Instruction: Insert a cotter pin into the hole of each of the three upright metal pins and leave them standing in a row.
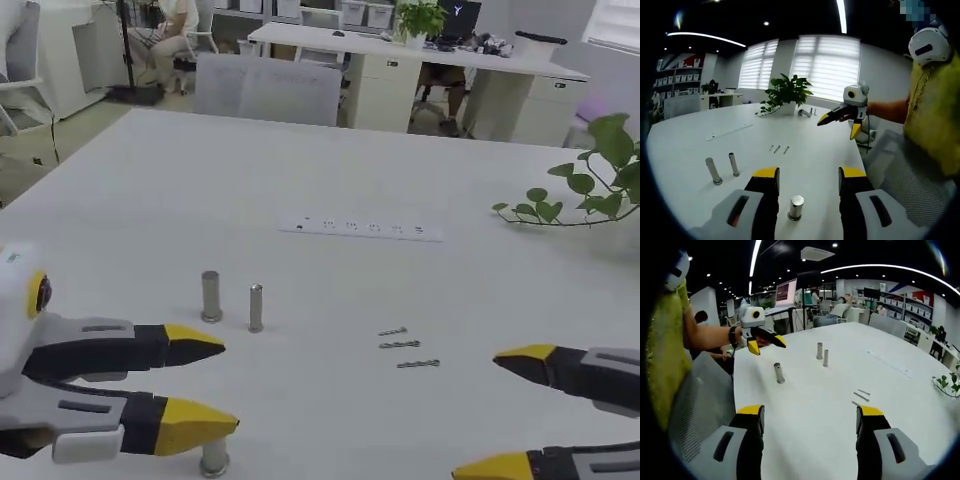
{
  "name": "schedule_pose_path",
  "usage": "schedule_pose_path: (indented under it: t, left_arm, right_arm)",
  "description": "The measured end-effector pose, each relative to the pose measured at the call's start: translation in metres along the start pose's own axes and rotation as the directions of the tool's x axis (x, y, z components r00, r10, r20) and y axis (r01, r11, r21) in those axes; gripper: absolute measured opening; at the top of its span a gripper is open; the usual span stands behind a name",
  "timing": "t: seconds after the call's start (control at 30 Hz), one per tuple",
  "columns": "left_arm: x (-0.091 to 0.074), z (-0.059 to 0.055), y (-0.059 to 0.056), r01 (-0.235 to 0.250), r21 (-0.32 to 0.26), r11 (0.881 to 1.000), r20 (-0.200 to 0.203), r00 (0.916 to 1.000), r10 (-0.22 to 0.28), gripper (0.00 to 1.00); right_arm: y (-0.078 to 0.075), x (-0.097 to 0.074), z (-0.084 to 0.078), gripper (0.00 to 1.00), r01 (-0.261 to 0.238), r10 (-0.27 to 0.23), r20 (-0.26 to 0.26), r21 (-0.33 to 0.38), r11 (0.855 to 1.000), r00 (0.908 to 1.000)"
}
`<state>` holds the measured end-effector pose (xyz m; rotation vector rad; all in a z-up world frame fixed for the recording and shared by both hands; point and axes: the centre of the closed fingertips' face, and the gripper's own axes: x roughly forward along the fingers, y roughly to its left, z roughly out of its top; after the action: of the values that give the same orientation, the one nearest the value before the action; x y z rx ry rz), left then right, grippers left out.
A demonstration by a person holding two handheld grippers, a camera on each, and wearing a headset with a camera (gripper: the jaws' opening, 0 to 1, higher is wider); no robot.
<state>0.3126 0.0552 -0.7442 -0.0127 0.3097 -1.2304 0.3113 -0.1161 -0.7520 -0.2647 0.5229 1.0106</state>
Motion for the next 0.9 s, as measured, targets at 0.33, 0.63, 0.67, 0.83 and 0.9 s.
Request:
schedule_pose_path:
  t: [0.33, 0.63, 0.67, 0.83, 0.9]
  left_arm:
    - [-0.006, 0.002, -0.004, -0.062, 0.011, 0.998, -0.013, 0.9980, 0.062, 0.49]
    - [-0.012, 0.010, -0.010, -0.111, 0.011, 0.994, -0.006, 0.9938, 0.111, 0.48]
    - [-0.012, 0.011, -0.011, -0.115, 0.012, 0.993, -0.005, 0.9934, 0.115, 0.48]
    - [-0.012, 0.014, -0.016, -0.140, 0.010, 0.990, -0.001, 0.9902, 0.140, 0.47]
    - [-0.012, 0.014, -0.018, -0.145, 0.010, 0.989, -0.004, 0.9894, 0.146, 0.47]
  right_arm:
    - [-0.004, -0.001, 0.004, 0.76, -0.008, 0.008, 0.005, -0.019, 1.000, 1.0000]
    - [-0.027, 0.001, 0.003, 0.75, -0.011, 0.011, -0.011, -0.035, 0.999, 0.9999]
    - [-0.032, 0.002, 0.002, 0.75, -0.011, 0.011, -0.015, -0.037, 0.999, 0.9998]
    - [-0.048, 0.007, 0.001, 0.73, -0.019, 0.016, -0.041, -0.056, 0.998, 0.9990]
    - [-0.056, 0.010, 0.000, 0.73, -0.019, 0.016, -0.051, -0.057, 0.998, 0.9986]
